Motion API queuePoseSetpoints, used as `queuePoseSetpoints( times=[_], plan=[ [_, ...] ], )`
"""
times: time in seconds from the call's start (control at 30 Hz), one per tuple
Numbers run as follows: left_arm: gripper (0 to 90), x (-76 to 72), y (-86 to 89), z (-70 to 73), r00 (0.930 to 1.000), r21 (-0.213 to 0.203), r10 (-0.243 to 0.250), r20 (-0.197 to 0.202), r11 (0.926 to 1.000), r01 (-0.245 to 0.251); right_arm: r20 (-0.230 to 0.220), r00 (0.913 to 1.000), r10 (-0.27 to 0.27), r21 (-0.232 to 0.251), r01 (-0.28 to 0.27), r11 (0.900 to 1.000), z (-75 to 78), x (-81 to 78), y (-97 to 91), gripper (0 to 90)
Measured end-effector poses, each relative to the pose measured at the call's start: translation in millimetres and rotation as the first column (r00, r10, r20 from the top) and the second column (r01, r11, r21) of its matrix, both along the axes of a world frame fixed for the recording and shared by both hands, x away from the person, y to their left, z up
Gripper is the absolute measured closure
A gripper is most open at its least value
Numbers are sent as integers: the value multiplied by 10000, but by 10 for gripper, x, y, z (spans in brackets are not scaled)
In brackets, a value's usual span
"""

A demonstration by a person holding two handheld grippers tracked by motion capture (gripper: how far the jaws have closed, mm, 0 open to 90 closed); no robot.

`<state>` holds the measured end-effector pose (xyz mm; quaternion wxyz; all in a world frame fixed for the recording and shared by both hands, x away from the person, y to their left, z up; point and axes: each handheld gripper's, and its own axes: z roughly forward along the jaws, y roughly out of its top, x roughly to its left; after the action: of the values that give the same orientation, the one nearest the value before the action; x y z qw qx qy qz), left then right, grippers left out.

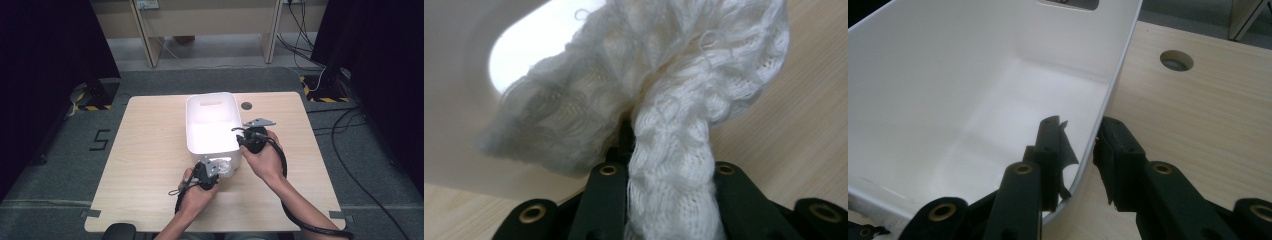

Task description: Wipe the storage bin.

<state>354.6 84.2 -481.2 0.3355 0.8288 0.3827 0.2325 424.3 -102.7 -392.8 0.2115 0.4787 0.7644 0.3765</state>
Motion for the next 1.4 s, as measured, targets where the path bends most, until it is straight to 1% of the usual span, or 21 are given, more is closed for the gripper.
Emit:
queuePoseSetpoints(
  times=[0.13, 0.3, 0.5, 0.67, 0.8, 1.0, 1.07, 1.13, 1.17, 1.2, 1.27, 1.4],
  plan=[
    [770, -13, 89, 10, 9998, -39, 182, 29, 9998, -182, -129, 9999, 62, 118, -61, 9999, 7, -20, 52, 698],
    [769, -22, 203, 21, 9989, -111, 473, 60, 9988, -472, -168, 9997, 203, 290, -198, 9994, 8, -39, 130, 679],
    [769, -25, 274, 49, 9978, -155, 659, 62, 9977, -658, -238, 9994, 262, 493, -250, 9985, 8, -56, 179, 664],
    [770, -28, 258, 82, 9978, -181, 653, 105, 9977, -651, -238, 9993, 280, 499, -267, 9984, 10, -62, 192, 664],
    [770, -36, 241, 138, 9977, -365, 658, 171, 9972, -651, -222, 9994, 257, 554, -244, 9982, 6, -63, 189, 664],
    [769, -83, 242, 237, 9968, -558, 696, 399, 9962, -673, -249, 9994, 257, 577, -242, 9980, 7, -64, 193, 664],
    [769, -106, 237, 281, 9958, -736, 738, 540, 9948, -697, -246, 9994, 256, 565, -242, 9981, 7, -64, 193, 665],
    [769, -120, 236, 337, 9952, -804, 719, 669, 9945, -665, -235, 9994, 261, 572, -247, 9981, 5, -64, 194, 665],
    [769, -123, 235, 363, 9953, -774, 695, 678, 9949, -642, -233, 9994, 261, 576, -247, 9980, 5, -64, 196, 665],
    [769, -120, 227, 377, 9949, -842, 718, 711, 9943, -657, -232, 9994, 262, 577, -248, 9980, 5, -64, 197, 665],
    [769, -111, 223, 398, 9952, -777, 668, 710, 9951, -613, -226, 9994, 255, 575, -241, 9981, 5, -64, 198, 665],
    [769, -114, 202, 406, 9949, -816, 663, 759, 9949, -601, -223, 9994, 266, 567, -253, 9981, 5, -63, 197, 665]
  ],
)
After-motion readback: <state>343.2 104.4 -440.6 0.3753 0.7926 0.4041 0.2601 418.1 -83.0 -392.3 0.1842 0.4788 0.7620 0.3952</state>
